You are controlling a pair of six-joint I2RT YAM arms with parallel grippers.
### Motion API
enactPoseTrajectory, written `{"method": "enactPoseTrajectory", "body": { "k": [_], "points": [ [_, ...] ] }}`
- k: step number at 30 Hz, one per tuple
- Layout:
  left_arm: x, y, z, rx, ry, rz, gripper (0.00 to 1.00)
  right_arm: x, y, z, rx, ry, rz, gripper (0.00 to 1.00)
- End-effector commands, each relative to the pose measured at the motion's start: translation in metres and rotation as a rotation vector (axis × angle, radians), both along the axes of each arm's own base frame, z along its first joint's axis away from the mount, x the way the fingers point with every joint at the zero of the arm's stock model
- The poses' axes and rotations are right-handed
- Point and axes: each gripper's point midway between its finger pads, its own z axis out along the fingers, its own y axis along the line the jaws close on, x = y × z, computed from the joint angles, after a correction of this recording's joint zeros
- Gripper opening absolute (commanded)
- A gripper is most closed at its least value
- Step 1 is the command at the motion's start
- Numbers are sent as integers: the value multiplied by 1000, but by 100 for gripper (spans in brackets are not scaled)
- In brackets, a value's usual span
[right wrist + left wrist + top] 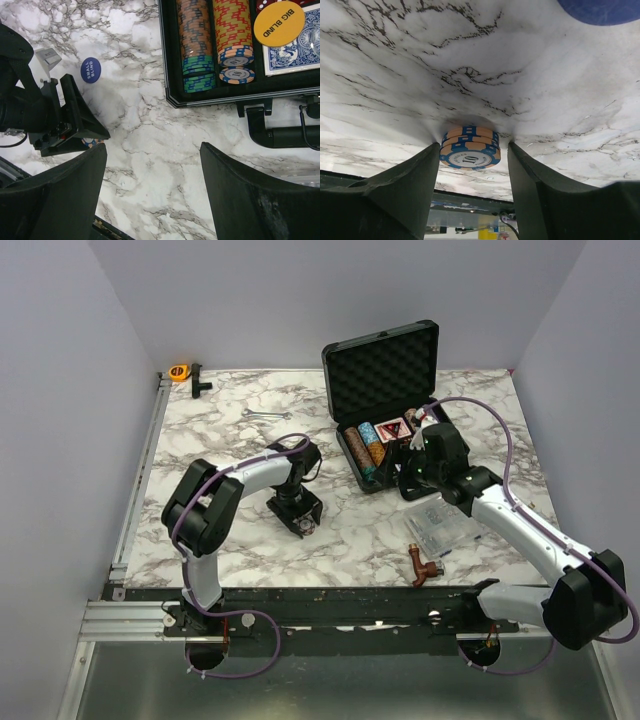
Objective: Pack up texas hold em set
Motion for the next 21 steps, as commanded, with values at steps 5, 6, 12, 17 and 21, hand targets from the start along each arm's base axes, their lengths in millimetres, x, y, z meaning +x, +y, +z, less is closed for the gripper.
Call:
{"method": "enactPoseTrajectory", "body": {
  "k": [5,6,12,17,21],
  "points": [
    [16,73,-57,323,-96,-28,49,-2,7,9,45,-24,28,78],
    [16,73,-58,326,-92,-28,47,-2,8,9,48,-25,31,78],
    [18,72,-59,326,-94,-32,37,-4,9,6,53,-18,43,78],
    [19,70,-58,320,-92,-40,0,-14,14,-7,101,18,53,78],
    [19,59,-45,247,-111,-18,0,-34,29,-25,251,84,72,77]
  ]
}}
